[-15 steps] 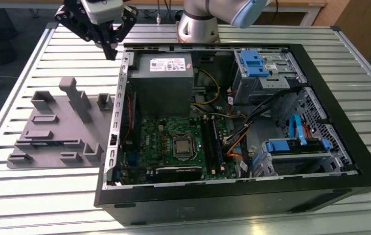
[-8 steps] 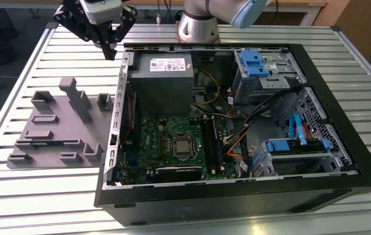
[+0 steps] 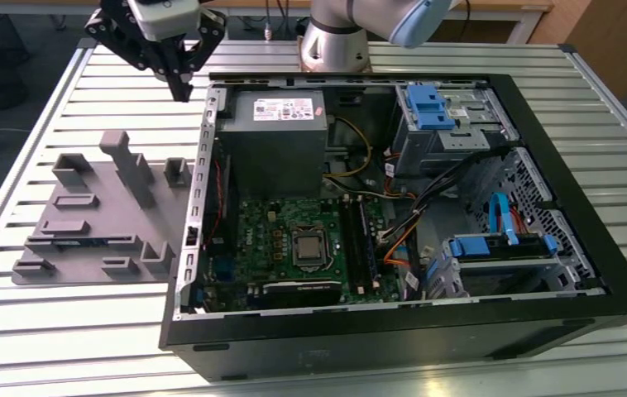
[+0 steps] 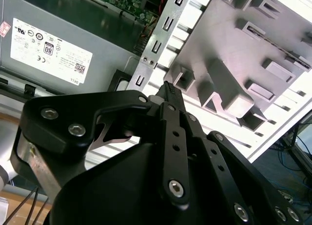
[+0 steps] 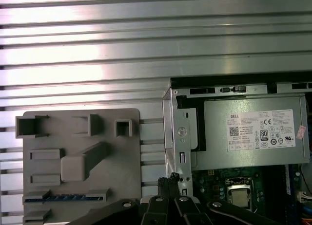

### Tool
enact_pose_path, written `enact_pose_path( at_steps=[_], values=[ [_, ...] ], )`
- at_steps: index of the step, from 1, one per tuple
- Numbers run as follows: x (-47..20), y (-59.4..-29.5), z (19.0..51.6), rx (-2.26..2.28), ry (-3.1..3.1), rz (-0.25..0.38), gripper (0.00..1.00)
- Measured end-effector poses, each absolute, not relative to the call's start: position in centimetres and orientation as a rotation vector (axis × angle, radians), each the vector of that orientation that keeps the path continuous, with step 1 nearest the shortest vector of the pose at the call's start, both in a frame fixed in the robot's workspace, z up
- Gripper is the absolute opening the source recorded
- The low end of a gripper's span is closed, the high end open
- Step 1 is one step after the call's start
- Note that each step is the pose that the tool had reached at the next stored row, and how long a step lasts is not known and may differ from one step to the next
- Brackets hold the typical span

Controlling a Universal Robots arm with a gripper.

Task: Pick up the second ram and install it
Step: 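Reach for the second ram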

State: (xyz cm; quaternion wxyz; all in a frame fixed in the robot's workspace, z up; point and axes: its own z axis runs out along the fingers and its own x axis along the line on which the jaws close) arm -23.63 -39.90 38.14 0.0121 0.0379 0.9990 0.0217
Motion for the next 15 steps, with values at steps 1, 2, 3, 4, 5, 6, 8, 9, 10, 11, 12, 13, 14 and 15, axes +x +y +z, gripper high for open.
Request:
enact_pose_path(
  at_steps=[1,2,3,4,5,6,8,9,10,11,12,13,14,15],
  values=[
    [-23.68,-39.89,38.14,0.118,3.114,0.068,0.11],
    [-23.73,-39.89,38.14,0.118,3.114,0.068,0.11],
    [-23.78,-39.89,38.13,0.118,3.114,0.068,0.11],
    [-23.82,-39.89,38.13,0.118,3.114,0.068,0.11],
    [-23.86,-39.89,38.13,0.118,3.114,0.067,0.11],
    [-23.89,-39.89,38.13,0.118,3.114,0.068,0.11],
    [-23.94,-39.89,38.13,0.118,3.114,0.068,0.11],
    [-23.95,-39.89,38.13,0.118,3.114,0.068,0.11],
    [-23.97,-39.89,38.12,0.118,3.114,0.068,0.11],
    [-23.99,-39.89,38.12,0.118,3.114,0.068,0.11],
    [-24.02,-39.89,38.12,0.118,3.114,0.068,0.11],
    [-24.04,-39.89,38.12,0.118,3.114,0.068,0.11],
    [-24.07,-39.89,38.12,0.118,3.114,0.068,0.11],
    [-24.1,-39.89,38.12,0.118,3.114,0.068,0.11]
  ],
)
